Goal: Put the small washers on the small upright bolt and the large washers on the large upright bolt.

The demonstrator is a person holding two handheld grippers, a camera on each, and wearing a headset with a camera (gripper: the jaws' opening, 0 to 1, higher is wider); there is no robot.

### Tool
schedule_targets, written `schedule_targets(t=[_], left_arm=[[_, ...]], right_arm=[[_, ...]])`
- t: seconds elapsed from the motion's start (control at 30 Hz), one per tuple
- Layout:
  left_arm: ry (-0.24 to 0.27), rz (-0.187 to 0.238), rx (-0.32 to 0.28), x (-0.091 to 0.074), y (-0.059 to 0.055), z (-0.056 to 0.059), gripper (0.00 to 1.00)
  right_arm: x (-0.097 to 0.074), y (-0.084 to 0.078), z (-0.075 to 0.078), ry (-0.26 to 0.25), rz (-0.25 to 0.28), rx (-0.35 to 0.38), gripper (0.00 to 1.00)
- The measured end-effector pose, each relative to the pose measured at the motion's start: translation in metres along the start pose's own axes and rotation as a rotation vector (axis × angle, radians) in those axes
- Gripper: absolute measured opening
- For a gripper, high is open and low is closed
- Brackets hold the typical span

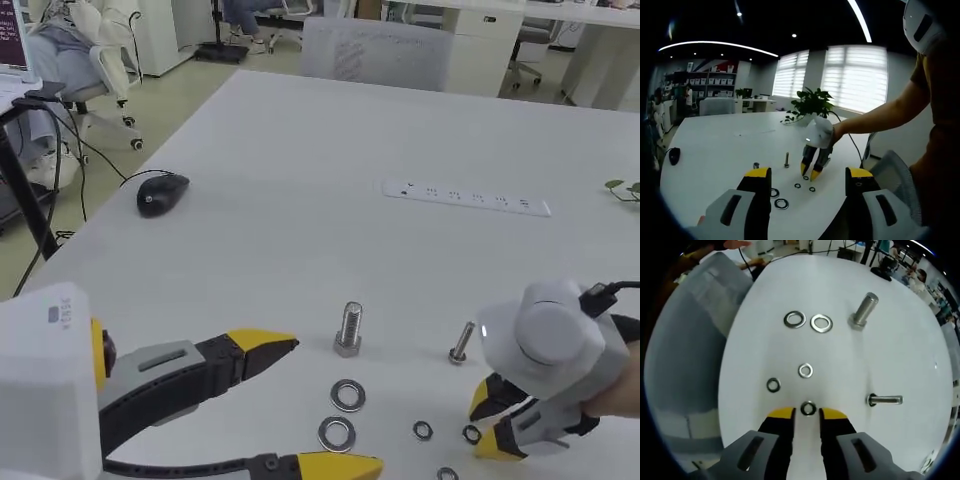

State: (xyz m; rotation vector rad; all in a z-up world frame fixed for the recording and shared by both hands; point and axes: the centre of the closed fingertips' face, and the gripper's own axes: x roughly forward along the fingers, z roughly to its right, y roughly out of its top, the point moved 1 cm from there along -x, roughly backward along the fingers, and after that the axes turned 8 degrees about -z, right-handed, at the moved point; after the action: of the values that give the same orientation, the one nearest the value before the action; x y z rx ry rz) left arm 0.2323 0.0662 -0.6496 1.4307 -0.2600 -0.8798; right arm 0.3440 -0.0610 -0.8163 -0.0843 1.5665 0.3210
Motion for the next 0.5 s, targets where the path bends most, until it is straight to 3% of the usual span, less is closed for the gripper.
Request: schedule_targets(t=[0.5], left_arm=[[0.009,0.002,-0.007,-0.0010,-0.0024,-0.0001,0.59]], right_arm=[[0.0006,0.0012,0.0021,-0.001,-0.040,-0.031,0.14]])
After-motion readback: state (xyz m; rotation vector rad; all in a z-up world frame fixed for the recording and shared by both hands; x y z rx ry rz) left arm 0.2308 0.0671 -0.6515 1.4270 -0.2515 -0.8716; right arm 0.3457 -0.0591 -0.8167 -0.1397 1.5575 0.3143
